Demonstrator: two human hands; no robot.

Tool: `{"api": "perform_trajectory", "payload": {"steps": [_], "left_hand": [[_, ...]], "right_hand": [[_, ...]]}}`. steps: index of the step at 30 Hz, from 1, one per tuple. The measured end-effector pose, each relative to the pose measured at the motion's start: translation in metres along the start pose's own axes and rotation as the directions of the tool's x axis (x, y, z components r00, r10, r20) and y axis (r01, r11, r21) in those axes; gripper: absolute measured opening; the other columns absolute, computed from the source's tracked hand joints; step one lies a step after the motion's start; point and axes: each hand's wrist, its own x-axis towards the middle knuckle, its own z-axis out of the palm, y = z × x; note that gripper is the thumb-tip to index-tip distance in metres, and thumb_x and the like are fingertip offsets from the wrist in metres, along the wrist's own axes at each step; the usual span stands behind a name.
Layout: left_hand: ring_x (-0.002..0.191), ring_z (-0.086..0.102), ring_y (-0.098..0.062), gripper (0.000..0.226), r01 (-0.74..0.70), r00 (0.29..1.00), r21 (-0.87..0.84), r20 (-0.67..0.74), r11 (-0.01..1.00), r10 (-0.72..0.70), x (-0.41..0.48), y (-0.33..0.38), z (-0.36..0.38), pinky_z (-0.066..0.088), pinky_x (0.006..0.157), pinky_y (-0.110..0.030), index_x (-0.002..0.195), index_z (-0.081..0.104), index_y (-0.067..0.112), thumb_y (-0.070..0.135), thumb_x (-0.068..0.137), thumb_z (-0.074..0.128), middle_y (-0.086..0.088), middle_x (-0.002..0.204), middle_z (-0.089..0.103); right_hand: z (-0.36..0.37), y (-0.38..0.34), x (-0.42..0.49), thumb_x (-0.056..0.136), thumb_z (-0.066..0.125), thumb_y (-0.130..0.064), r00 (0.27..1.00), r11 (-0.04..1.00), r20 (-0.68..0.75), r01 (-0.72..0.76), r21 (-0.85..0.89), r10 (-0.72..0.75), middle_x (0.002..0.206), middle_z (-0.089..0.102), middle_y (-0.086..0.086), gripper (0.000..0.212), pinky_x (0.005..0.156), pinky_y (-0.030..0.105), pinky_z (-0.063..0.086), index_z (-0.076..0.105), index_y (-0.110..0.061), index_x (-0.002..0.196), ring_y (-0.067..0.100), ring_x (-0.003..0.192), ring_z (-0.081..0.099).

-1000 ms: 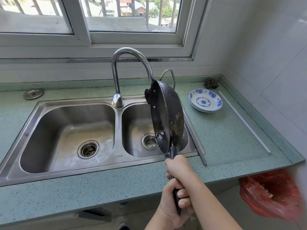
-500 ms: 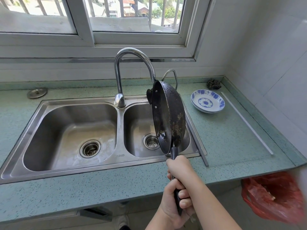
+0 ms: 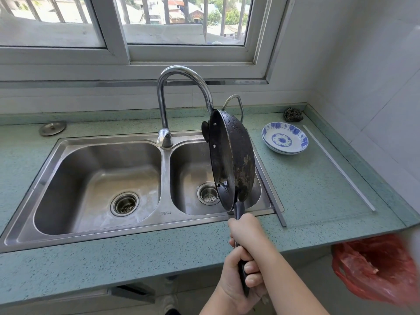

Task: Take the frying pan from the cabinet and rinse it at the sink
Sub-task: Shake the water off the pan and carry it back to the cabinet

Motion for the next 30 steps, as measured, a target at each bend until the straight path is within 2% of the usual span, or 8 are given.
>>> {"api": "perform_trajectory", "payload": {"steps": [15, 25, 30], "left_hand": [[0.016, 0.031, -0.009, 0.018, 0.000, 1.000, 0.031, -0.014, 1.000, 0.000, 0.0003, -0.0008, -0.0010, 0.026, 0.023, -0.007, 0.034, 0.049, 0.016, 0.002, 0.043, 0.056, 0.002, 0.028, 0.035], [0.017, 0.031, -0.009, 0.018, -0.002, 1.000, 0.038, -0.021, 0.999, 0.002, 0.0022, -0.0024, -0.0044, 0.028, 0.024, -0.006, 0.037, 0.049, 0.016, 0.002, 0.044, 0.056, 0.003, 0.029, 0.035], [0.017, 0.030, -0.009, 0.019, -0.001, 0.999, 0.066, -0.034, 0.998, 0.003, 0.0028, -0.0027, -0.0048, 0.027, 0.025, -0.006, 0.036, 0.045, 0.017, 0.003, 0.043, 0.057, 0.003, 0.029, 0.035]], "right_hand": [[0.0033, 0.0034, 0.0029, 0.090, 0.043, -0.014, 1.000, 1.000, -0.017, 0.001, 0.017, -0.001, 0.054, 0.053, 0.008, 0.026, 0.046, 0.024, 0.041, 0.044, -0.009, 0.065, 0.019, 0.043, 0.053], [0.0031, 0.0037, 0.0014, 0.092, 0.043, -0.017, 1.000, 1.000, -0.021, 0.005, -0.017, -0.005, 0.060, 0.054, 0.006, 0.025, 0.042, 0.020, 0.039, 0.048, -0.008, 0.070, 0.016, 0.042, 0.053], [0.0026, 0.0041, 0.0008, 0.092, 0.043, -0.016, 1.000, 1.000, -0.019, 0.022, -0.008, -0.022, 0.058, 0.053, 0.006, 0.028, 0.042, 0.020, 0.038, 0.045, -0.009, 0.064, 0.016, 0.042, 0.052]]}}
